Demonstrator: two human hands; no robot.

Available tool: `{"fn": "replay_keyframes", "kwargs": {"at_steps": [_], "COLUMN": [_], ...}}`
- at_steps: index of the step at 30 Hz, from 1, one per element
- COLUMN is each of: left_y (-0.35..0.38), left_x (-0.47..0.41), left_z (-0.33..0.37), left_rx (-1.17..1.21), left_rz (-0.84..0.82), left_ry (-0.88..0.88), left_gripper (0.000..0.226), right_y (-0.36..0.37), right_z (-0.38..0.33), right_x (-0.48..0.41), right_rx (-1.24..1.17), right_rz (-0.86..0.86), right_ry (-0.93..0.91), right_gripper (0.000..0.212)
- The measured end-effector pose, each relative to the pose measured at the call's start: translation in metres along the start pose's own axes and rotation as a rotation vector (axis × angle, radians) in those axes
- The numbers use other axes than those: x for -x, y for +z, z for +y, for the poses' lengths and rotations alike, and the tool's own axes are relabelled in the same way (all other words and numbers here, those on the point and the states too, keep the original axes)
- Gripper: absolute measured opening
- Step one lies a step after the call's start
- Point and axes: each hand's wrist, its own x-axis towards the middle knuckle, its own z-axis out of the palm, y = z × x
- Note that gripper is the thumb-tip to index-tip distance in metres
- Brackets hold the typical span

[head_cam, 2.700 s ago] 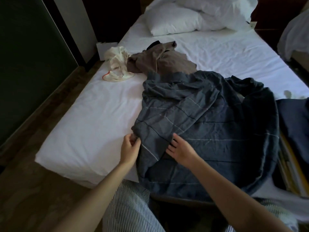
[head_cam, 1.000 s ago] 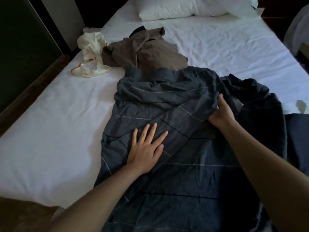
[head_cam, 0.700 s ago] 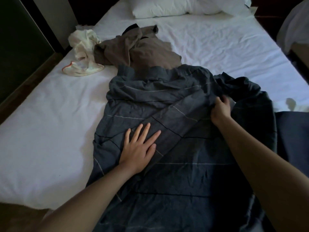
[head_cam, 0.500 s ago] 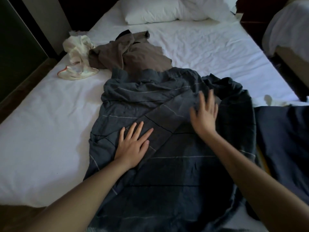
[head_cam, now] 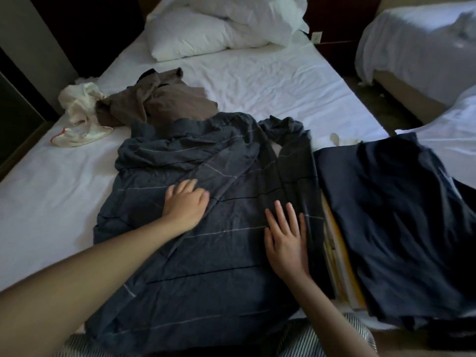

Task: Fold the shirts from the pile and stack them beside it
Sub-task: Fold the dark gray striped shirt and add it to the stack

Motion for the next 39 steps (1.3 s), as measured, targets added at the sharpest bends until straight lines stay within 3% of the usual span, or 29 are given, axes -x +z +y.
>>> {"fn": "replay_keyframes", "kwargs": {"at_steps": [4,9,12,15,17,20,22,28,31,36,39], "left_y": [-0.009,-0.019,-0.02,-0.023,-0.028,-0.055,-0.077,-0.125,-0.103,-0.022,-0.001], "left_x": [-0.042,-0.092,-0.126,-0.143,-0.15,-0.15,-0.144,-0.109,-0.09,-0.023,-0.009], "left_z": [0.086,0.205,0.231,0.232,0.229,0.218,0.207,0.11,0.027,-0.083,-0.102], "left_rx": [0.52,0.938,0.945,0.976,1.09,1.4,1.678,2.052,2.02,1.856,1.991], "left_rz": [0.083,0.07,0.014,-0.157,-0.226,-0.356,-0.38,-0.047,-0.036,-0.046,0.062], "left_ry": [0.129,-0.053,-0.134,-0.278,-0.344,-0.295,-0.194,-0.045,-0.179,-0.675,-0.708], "left_gripper": [0.036,0.034,0.049,0.075,0.056,0.024,0.028,0.026,0.033,0.02,0.039], "right_y": [0.006,0.002,0.006,0.011,0.012,0.011,0.01,0.012,0.01,0.006,0.0], "right_z": [0.004,0.003,0.004,0.005,0.005,0.004,0.005,0.005,0.004,0.001,-0.001], "right_x": [0.004,0.009,0.011,0.013,0.012,0.013,0.014,0.021,0.02,0.02,0.019], "right_rx": [-0.128,-0.15,-0.149,-0.127,-0.128,-0.135,-0.167,-0.142,-0.084,0.009,0.11], "right_rz": [0.09,0.207,0.243,0.246,0.253,0.297,0.355,0.427,0.391,0.374,0.382], "right_ry": [-0.008,-0.035,-0.002,-0.02,-0.013,-0.019,-0.062,-0.242,-0.321,-0.33,-0.224], "right_gripper": [0.042,0.043,0.043,0.042,0.042,0.041,0.038,0.037,0.042,0.045,0.047]}}
